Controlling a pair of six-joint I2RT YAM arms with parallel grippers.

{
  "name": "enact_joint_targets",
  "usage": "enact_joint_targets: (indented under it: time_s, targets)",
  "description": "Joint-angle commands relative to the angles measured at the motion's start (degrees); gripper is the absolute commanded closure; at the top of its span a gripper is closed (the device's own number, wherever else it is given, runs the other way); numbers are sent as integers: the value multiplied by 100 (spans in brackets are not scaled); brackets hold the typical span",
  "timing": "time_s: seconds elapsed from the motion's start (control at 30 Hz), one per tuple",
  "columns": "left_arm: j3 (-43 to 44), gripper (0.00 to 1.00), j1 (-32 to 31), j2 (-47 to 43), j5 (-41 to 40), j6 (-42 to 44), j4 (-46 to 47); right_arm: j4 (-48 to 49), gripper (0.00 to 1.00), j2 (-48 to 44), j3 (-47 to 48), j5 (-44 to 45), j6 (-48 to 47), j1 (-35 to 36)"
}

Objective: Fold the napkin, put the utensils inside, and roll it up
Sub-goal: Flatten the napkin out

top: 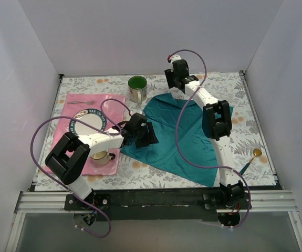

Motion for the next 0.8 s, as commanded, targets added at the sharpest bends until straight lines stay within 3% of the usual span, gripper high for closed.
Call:
enact_joint_targets:
  time_s: [0.0, 0.13, 0.27, 0.33, 0.5, 0.77]
  targets:
    - [473, 40, 1, -80, 351, 295, -121, -563, 26, -1022, -369, -18, 173, 55]
    - [869, 40, 1, 254, 299, 515, -200, -951, 27, -2260, -1871, -114, 429, -24]
    - [984, 39, 10, 404, 422, 498, -60, -732, 29, -2834, -3302, -491, 710, -24]
    - [1001, 39, 10, 553, 658, 471, -42, -661, 32, -2861, -3473, -894, 745, -33]
    - [748, 40, 10, 677, 932, 243, 222, -652, 51, -2528, -3483, -1300, 1210, -33]
    - [606, 41, 10, 887, 967, 208, 292, -274, 52, -2018, -3308, -1415, 1536, -33]
